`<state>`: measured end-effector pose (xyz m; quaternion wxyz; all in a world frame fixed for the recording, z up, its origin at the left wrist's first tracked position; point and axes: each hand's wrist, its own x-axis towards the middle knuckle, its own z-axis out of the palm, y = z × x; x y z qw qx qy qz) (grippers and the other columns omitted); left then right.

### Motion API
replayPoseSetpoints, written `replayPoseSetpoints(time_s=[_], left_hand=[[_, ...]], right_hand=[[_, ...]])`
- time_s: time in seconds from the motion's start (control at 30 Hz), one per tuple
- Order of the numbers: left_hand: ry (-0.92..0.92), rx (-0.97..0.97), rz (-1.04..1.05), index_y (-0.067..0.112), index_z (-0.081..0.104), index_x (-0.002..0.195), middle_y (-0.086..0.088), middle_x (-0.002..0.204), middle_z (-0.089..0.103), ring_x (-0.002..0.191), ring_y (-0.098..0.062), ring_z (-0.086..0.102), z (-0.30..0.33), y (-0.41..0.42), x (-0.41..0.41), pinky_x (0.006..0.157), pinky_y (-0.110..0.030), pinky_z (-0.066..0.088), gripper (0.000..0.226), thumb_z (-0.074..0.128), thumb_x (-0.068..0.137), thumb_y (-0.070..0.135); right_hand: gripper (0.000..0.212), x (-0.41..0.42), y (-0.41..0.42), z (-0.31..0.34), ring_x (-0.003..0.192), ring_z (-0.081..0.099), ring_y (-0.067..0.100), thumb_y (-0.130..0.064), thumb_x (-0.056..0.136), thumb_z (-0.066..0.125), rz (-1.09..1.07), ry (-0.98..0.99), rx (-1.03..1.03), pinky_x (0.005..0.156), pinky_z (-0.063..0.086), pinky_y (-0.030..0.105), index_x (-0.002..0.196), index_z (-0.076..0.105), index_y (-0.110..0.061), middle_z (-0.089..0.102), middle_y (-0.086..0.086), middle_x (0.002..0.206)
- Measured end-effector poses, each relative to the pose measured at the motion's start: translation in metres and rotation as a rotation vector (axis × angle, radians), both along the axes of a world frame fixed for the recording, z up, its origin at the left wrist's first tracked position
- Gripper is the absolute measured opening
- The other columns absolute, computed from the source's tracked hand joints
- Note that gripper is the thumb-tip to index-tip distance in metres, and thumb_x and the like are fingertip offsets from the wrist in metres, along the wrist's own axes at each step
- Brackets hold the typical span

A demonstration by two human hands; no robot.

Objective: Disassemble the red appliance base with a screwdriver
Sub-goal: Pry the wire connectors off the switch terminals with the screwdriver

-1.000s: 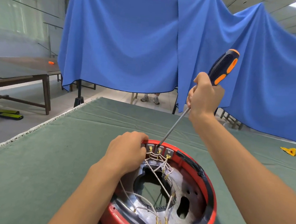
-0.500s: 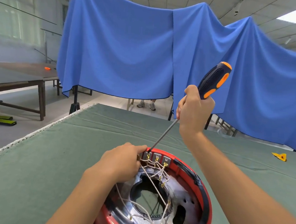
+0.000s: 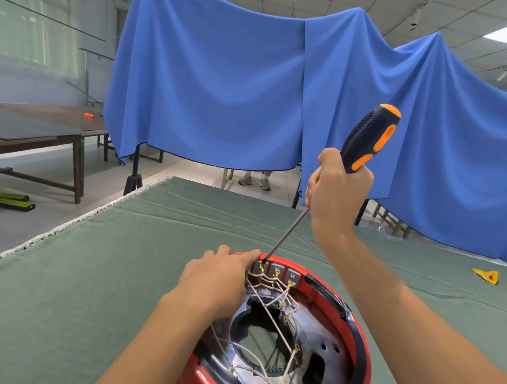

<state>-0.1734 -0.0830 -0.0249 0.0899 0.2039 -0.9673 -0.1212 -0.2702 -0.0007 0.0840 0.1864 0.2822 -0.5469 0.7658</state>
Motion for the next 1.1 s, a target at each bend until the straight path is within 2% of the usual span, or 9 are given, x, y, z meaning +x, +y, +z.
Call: replayPoseSetpoints(time_s=[0.23, 0.3, 0.37, 0.47, 0.6, 0.67, 0.8, 0.97, 1.1], left_hand=[[-0.058, -0.079, 0.055, 0.044, 0.005, 0.147, -0.005, 0.136, 0.035, 0.125, -0.027, 0.036, 0.001, 0.008, 0.003, 0.091, -0.038, 0.037, 0.069, 0.049, 0.093, 0.041], [-0.087, -0.117, 0.097, 0.038, 0.003, 0.147, -0.009, 0.138, 0.033, 0.126, -0.029, 0.034, 0.000, 0.013, 0.005, 0.092, -0.039, 0.036, 0.071, 0.049, 0.093, 0.043], [-0.103, -0.117, 0.106, 0.035, 0.002, 0.148, -0.011, 0.140, 0.029, 0.127, -0.031, 0.031, 0.001, 0.017, 0.006, 0.093, -0.041, 0.035, 0.072, 0.047, 0.093, 0.042], [-0.095, -0.118, 0.100, 0.034, 0.000, 0.148, -0.011, 0.142, 0.027, 0.128, -0.032, 0.030, 0.000, 0.018, 0.006, 0.095, -0.042, 0.034, 0.071, 0.045, 0.094, 0.041], [-0.073, -0.101, 0.077, 0.036, 0.003, 0.148, -0.009, 0.140, 0.029, 0.126, -0.031, 0.032, -0.002, 0.014, 0.006, 0.092, -0.041, 0.036, 0.072, 0.048, 0.093, 0.044], [-0.057, -0.097, 0.071, 0.037, 0.004, 0.148, -0.007, 0.139, 0.031, 0.125, -0.029, 0.033, -0.002, 0.011, 0.006, 0.089, -0.039, 0.038, 0.071, 0.049, 0.093, 0.043], [0.003, -0.081, 0.040, 0.040, 0.009, 0.147, -0.003, 0.136, 0.035, 0.122, -0.026, 0.037, -0.003, 0.006, 0.005, 0.085, -0.036, 0.037, 0.065, 0.046, 0.094, 0.038], [0.032, -0.059, 0.008, 0.043, 0.015, 0.145, -0.001, 0.133, 0.040, 0.119, -0.026, 0.041, -0.002, 0.002, 0.005, 0.082, -0.035, 0.036, 0.060, 0.044, 0.093, 0.035], [0.048, -0.039, -0.009, 0.046, 0.018, 0.143, 0.001, 0.132, 0.041, 0.119, -0.025, 0.043, -0.001, -0.002, 0.006, 0.086, -0.037, 0.039, 0.060, 0.046, 0.092, 0.034]], right_hand=[[0.028, -0.001, 0.001, -0.001, 0.051, 0.026, 0.045, -0.016, 0.069, 0.050, 0.005, 0.035, 0.038, 0.041, 0.029, 0.044, 0.062, 0.030, 0.003, 0.025, 0.027, 0.056], [0.025, -0.003, -0.001, 0.000, 0.051, 0.026, 0.045, -0.016, 0.069, 0.049, 0.007, 0.064, 0.081, 0.040, 0.031, 0.046, 0.060, 0.029, -0.005, 0.024, 0.019, 0.055], [0.024, -0.005, -0.004, 0.002, 0.050, 0.026, 0.037, -0.017, 0.068, 0.048, -0.009, 0.071, 0.129, 0.040, 0.032, 0.046, 0.059, 0.027, -0.013, 0.025, 0.013, 0.056], [0.027, -0.011, -0.011, 0.005, 0.047, 0.031, 0.025, -0.020, 0.069, 0.049, -0.048, 0.030, 0.194, 0.045, 0.037, 0.040, 0.056, 0.025, -0.017, 0.025, 0.007, 0.050], [0.035, -0.027, -0.020, 0.006, 0.042, 0.039, 0.024, -0.022, 0.076, 0.051, -0.154, -0.037, 0.280, 0.052, 0.037, 0.034, 0.054, 0.025, -0.020, 0.025, -0.008, 0.039], [0.035, -0.036, -0.025, 0.007, 0.044, 0.041, 0.022, -0.025, 0.078, 0.050, -0.229, -0.054, 0.349, 0.052, 0.034, 0.028, 0.053, 0.026, -0.020, 0.028, -0.008, 0.040], [0.034, -0.053, -0.032, 0.007, 0.045, 0.032, 0.017, -0.027, 0.079, 0.050, -0.286, -0.097, 0.438, 0.050, 0.027, 0.027, 0.054, 0.028, -0.020, 0.030, -0.006, 0.045], [0.032, -0.071, -0.040, 0.002, 0.046, 0.029, 0.017, -0.023, 0.079, 0.050, -0.241, -0.184, 0.403, 0.050, 0.026, 0.028, 0.055, 0.029, -0.019, 0.029, -0.006, 0.047], [0.027, -0.078, -0.040, -0.002, 0.046, 0.033, 0.015, -0.021, 0.079, 0.051, -0.230, -0.295, 0.394, 0.048, 0.027, 0.026, 0.058, 0.034, -0.018, 0.035, -0.006, 0.048]])
